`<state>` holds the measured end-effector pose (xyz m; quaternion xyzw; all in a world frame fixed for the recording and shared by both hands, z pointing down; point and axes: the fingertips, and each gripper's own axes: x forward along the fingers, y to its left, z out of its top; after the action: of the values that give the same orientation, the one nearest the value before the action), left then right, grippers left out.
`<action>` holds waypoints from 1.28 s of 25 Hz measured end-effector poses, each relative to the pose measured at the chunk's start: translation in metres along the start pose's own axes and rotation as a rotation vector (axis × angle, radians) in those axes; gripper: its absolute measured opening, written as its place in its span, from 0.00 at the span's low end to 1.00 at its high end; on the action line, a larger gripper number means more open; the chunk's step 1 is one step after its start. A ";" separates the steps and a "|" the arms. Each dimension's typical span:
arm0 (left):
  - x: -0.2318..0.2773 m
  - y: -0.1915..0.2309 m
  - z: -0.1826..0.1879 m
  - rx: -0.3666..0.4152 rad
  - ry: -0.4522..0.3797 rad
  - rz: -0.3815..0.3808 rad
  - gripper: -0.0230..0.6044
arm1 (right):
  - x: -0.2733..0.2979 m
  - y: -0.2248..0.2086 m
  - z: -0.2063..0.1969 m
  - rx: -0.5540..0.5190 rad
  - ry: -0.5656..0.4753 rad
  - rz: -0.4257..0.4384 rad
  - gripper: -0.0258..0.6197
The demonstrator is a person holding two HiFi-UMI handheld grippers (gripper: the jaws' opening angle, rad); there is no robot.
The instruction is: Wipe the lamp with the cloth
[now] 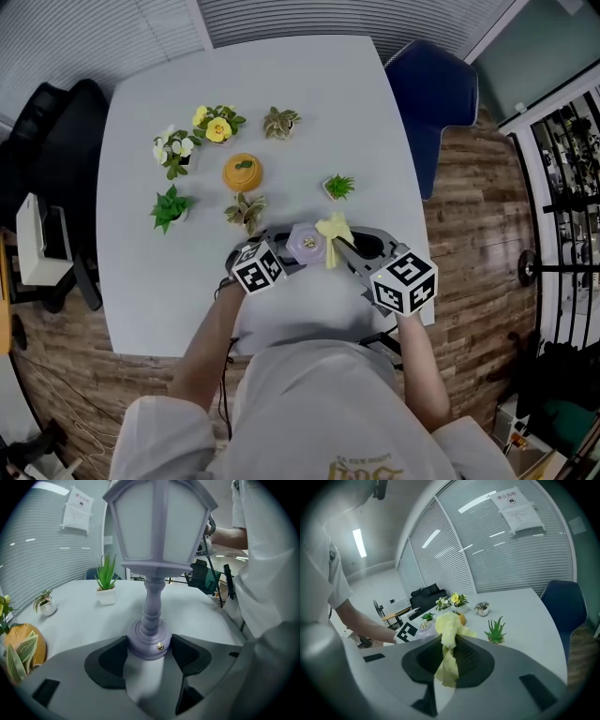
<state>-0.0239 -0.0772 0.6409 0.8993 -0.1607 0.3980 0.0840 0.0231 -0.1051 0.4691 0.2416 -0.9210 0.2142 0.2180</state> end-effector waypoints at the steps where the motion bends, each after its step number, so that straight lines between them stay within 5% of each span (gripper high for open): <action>1: 0.000 0.000 0.000 0.000 0.000 0.000 0.52 | 0.002 -0.002 0.000 0.001 0.004 -0.005 0.13; 19: 0.000 0.000 0.000 0.002 0.000 0.001 0.52 | 0.027 -0.017 0.009 0.232 -0.124 0.145 0.13; 27: -0.001 0.000 0.000 0.002 -0.002 0.002 0.52 | 0.036 -0.011 0.008 0.336 -0.161 0.312 0.13; 32: 0.000 0.000 0.000 -0.001 0.000 -0.001 0.52 | 0.042 -0.013 0.001 0.352 -0.144 0.332 0.13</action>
<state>-0.0242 -0.0776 0.6409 0.8993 -0.1603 0.3979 0.0847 -0.0034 -0.1303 0.4930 0.1358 -0.9096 0.3866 0.0684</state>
